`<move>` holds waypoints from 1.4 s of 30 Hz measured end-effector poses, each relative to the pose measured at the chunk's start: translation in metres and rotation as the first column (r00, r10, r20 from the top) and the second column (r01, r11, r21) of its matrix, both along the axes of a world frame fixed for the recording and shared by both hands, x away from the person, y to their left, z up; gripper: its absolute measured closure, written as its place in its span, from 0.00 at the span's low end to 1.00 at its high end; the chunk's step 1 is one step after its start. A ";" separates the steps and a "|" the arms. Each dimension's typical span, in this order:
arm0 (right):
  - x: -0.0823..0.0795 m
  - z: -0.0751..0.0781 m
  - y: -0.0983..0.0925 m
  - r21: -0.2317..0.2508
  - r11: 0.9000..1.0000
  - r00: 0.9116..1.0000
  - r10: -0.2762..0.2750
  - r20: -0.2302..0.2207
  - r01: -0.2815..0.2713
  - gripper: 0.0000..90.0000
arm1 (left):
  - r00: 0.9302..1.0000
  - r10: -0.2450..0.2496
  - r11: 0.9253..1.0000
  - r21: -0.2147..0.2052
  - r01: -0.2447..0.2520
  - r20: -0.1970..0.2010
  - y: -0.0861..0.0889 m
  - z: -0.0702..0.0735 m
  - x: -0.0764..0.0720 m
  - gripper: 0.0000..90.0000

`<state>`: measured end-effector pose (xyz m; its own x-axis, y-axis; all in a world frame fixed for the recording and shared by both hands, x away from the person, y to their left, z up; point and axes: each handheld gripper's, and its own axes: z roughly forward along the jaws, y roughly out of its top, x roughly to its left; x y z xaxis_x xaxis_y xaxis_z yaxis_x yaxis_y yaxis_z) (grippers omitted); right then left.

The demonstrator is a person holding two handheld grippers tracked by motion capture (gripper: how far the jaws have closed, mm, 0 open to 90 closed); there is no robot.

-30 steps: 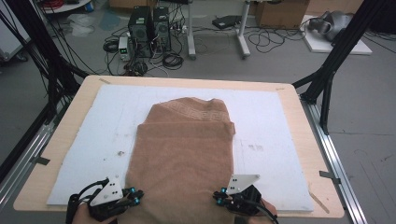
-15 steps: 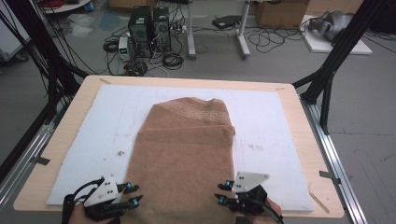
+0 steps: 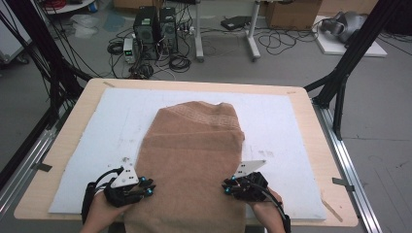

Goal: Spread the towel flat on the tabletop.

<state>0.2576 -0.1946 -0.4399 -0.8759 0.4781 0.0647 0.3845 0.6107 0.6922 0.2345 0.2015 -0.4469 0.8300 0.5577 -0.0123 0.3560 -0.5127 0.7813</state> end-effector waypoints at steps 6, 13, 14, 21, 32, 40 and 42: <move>-0.004 0.003 0.002 -0.005 0.999 0.999 0.040 -0.003 -0.040 0.94 | 0.999 -0.024 1.000 0.014 0.024 0.022 0.001 0.004 -0.008 0.96; -0.021 0.010 0.001 0.019 0.997 0.997 0.079 0.023 -0.079 0.94 | 0.998 -0.050 0.999 -0.004 0.050 0.048 0.008 0.010 -0.029 0.96; -0.023 0.011 0.001 0.019 0.996 0.996 0.086 0.021 -0.087 0.94 | 0.997 -0.053 0.999 -0.006 0.053 0.049 0.009 0.010 -0.033 0.96; -0.037 0.012 0.004 0.032 0.990 0.990 0.138 0.014 -0.138 0.94 | 0.997 -0.063 0.998 -0.015 0.063 0.052 0.017 0.010 -0.051 0.96; -0.030 0.034 -0.005 0.057 0.986 0.986 0.153 0.063 -0.156 0.76 | 0.994 -0.089 0.995 -0.034 0.092 0.069 0.017 0.024 -0.048 0.80; 0.031 0.019 -0.005 0.036 0.997 0.997 0.065 0.033 -0.066 0.69 | 0.997 0.063 0.998 -0.019 -0.062 0.041 0.014 0.009 0.026 0.67; 0.037 0.013 -0.003 0.023 0.998 0.998 0.066 0.020 -0.067 0.70 | 0.997 0.073 0.997 0.015 -0.073 0.035 0.012 0.004 0.034 0.66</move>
